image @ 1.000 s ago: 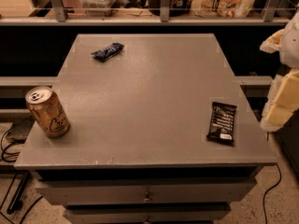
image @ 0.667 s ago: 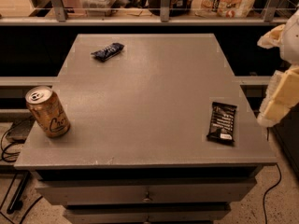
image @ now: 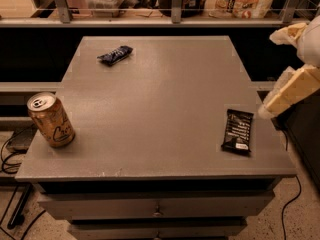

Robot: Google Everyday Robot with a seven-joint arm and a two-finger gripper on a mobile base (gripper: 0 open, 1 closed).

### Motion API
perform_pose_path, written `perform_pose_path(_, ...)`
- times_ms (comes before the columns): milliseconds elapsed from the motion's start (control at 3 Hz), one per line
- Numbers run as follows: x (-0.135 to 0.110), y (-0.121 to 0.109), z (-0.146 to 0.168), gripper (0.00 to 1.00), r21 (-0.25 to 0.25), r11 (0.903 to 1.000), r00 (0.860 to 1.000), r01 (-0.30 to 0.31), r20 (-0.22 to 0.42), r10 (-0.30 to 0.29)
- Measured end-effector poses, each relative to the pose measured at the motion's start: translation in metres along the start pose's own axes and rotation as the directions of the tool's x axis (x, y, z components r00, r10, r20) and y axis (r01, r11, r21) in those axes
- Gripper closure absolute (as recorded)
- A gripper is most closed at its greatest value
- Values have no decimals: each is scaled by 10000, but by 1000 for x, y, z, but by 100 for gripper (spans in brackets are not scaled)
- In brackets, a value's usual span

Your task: Pick rxbar blueberry

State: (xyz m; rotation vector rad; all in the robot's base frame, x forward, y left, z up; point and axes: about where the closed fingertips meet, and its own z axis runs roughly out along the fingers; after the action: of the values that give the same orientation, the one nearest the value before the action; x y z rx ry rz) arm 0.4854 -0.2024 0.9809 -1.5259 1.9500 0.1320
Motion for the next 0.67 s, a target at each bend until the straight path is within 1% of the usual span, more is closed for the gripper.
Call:
perform_pose_path(333,-12,-26,19,0,456,9976,9929,-517,1097,464)
perform_pose_path(667,-27,-47,39,0,706,9940,9861,-830,1500,717)
